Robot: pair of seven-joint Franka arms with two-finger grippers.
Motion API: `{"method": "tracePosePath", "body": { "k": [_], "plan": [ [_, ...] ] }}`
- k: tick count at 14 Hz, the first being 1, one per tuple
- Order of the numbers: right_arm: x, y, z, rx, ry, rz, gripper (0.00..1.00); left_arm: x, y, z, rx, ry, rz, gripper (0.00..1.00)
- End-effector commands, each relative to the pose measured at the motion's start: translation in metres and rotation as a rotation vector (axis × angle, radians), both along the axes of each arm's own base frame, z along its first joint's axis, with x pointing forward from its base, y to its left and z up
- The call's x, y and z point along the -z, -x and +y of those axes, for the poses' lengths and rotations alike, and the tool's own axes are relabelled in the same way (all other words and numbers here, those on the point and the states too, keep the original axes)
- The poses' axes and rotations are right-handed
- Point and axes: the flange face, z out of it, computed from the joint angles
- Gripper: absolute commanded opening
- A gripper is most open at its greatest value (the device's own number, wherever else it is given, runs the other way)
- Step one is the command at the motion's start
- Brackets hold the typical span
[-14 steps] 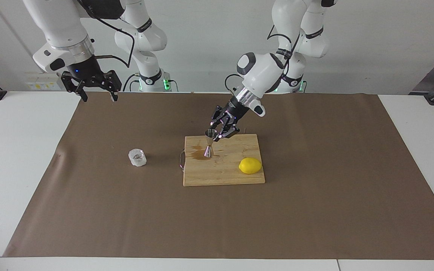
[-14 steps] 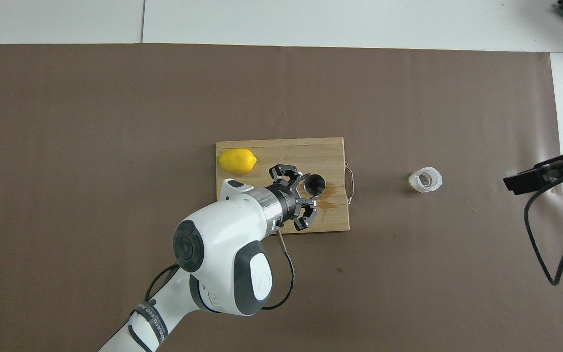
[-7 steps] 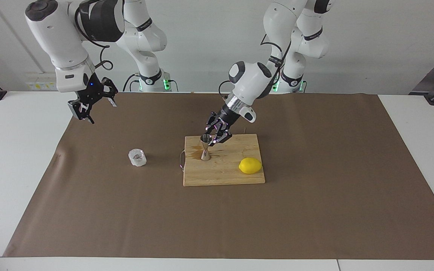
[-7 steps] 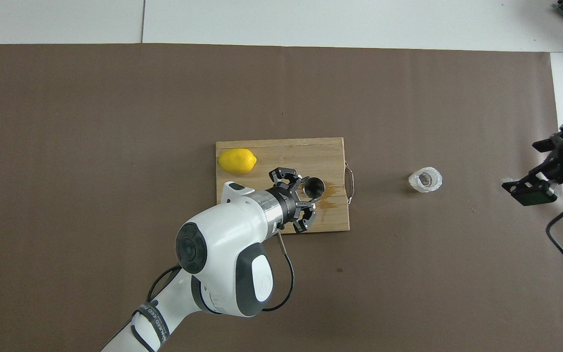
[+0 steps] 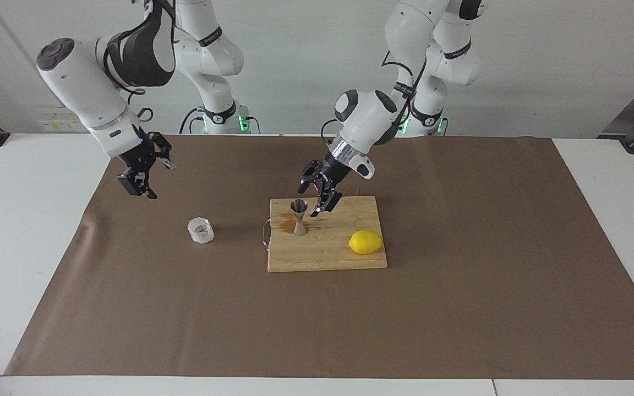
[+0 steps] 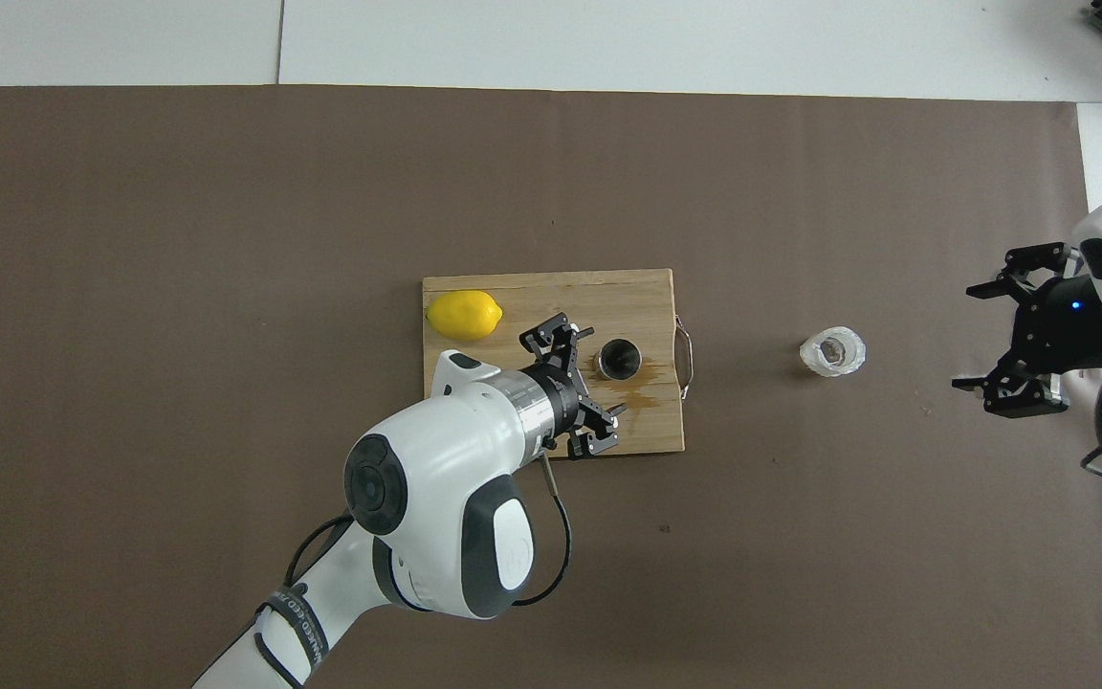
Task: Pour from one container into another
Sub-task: 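Release the jigger with the left gripper while the right gripper reaches the white cup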
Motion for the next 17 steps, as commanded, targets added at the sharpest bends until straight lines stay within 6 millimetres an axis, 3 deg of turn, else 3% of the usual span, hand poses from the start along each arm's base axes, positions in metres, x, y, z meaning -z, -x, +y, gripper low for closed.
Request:
{"method": "tracePosePath", "body": {
  "k": [1, 4, 7, 9, 11, 17],
  "plan": [
    [0.038, -0.01, -0.011, -0.094, -0.1, -0.029, 1.0, -0.048, -0.019, 0.016, 0.116, -0.056, -0.036, 1.0],
    [0.07, -0.015, -0.012, -0.159, -0.151, -0.044, 1.0, -0.095, -0.054, 0.028, 0.243, -0.175, -0.07, 1.0],
    [0.1, -0.016, -0.01, -0.174, -0.222, -0.097, 1.0, -0.125, -0.075, 0.047, 0.401, -0.332, -0.126, 1.0],
    [0.114, -0.018, -0.012, -0.173, -0.227, -0.102, 1.0, -0.133, -0.086, 0.057, 0.551, -0.386, -0.185, 1.0],
    [0.148, -0.017, -0.015, -0.178, -0.263, -0.07, 1.0, -0.136, -0.095, 0.074, 0.736, -0.463, -0.245, 1.0],
    [0.188, -0.011, -0.009, -0.169, -0.317, -0.081, 1.0, -0.137, -0.098, 0.117, 1.15, -0.726, -0.338, 1.0]
  ]
}}
